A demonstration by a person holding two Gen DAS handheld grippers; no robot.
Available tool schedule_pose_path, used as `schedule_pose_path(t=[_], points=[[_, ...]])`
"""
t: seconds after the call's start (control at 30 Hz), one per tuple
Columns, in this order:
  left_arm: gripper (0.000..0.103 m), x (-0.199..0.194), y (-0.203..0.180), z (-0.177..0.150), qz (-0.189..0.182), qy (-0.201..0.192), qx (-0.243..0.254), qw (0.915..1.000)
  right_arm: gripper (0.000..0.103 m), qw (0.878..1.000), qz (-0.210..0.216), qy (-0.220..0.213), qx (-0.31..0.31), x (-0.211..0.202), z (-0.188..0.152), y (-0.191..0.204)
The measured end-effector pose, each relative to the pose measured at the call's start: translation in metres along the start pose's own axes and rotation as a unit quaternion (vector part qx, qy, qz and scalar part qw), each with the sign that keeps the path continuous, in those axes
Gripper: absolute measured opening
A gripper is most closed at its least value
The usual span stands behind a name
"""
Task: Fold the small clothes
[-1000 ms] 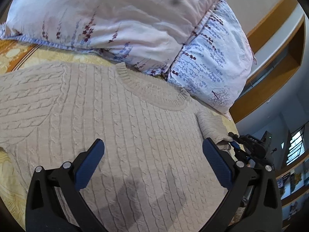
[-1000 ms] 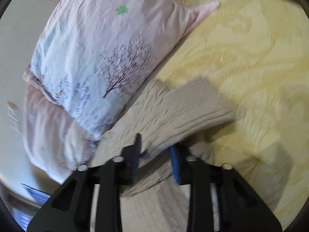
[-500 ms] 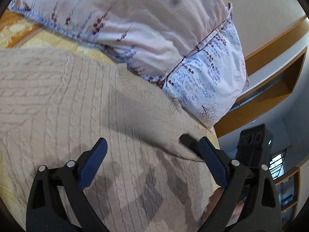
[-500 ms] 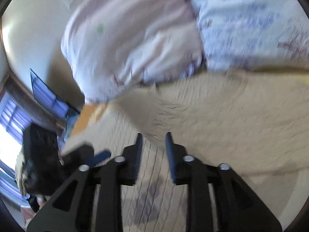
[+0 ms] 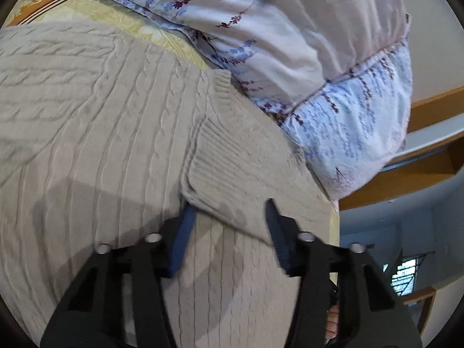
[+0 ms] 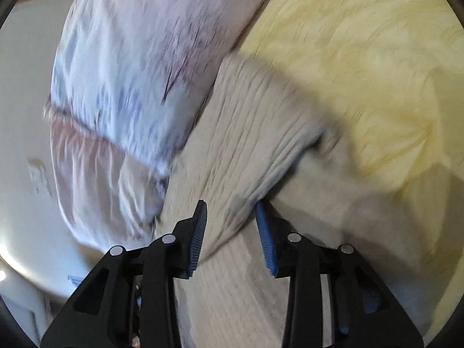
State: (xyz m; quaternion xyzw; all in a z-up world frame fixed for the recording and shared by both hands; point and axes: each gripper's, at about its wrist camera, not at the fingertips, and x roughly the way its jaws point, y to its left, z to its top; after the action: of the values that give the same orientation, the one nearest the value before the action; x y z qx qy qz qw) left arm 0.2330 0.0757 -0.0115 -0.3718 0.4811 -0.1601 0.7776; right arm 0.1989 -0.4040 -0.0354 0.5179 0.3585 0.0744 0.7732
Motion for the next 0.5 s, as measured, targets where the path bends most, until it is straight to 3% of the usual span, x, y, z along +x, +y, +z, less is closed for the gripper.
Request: schedule_pose_path(t=[0.03,0.07,0.1,0.2,0.27,0.37,0.5], points=[[0.030,0.003,0.000,0.003,0.003,0.000,0.000,1.0000,0.037,1.000,-0.006,-0.011,0.000,0.000,0.001,-0.002],[0.017,0.008,-0.001,0.007,0.009,0.002,0.003,1.0000,0.037,1.000,-0.008,-0.022,0.001,-0.002,0.003,-0.005],[0.008,0.011,0.000,0.009,0.010,0.002,0.006,0.9999,0.029,0.999,-0.009,-0.032,0.002,-0.002,0.005,-0.008],[0.007,0.009,-0.007,0.016,0.020,-0.012,0.036,0.9991,0.010,0.998,-0.023,-0.053,-0.024,-0.004,0.002,-0.008],[0.007,0.000,-0.011,0.018,0.016,-0.022,0.052,0.9983,0.009,0.996,-0.021,-0.063,-0.053,-0.013,-0.001,-0.004],[0.007,-0.013,-0.009,0.020,0.041,-0.038,0.074,0.9957,0.009,0.995,-0.027,-0.058,-0.078,-0.007,-0.011,0.005],[0.007,-0.009,0.004,0.018,0.075,-0.027,0.075,0.9940,0.009,0.992,-0.074,-0.045,-0.095,0.008,-0.021,0.004]])
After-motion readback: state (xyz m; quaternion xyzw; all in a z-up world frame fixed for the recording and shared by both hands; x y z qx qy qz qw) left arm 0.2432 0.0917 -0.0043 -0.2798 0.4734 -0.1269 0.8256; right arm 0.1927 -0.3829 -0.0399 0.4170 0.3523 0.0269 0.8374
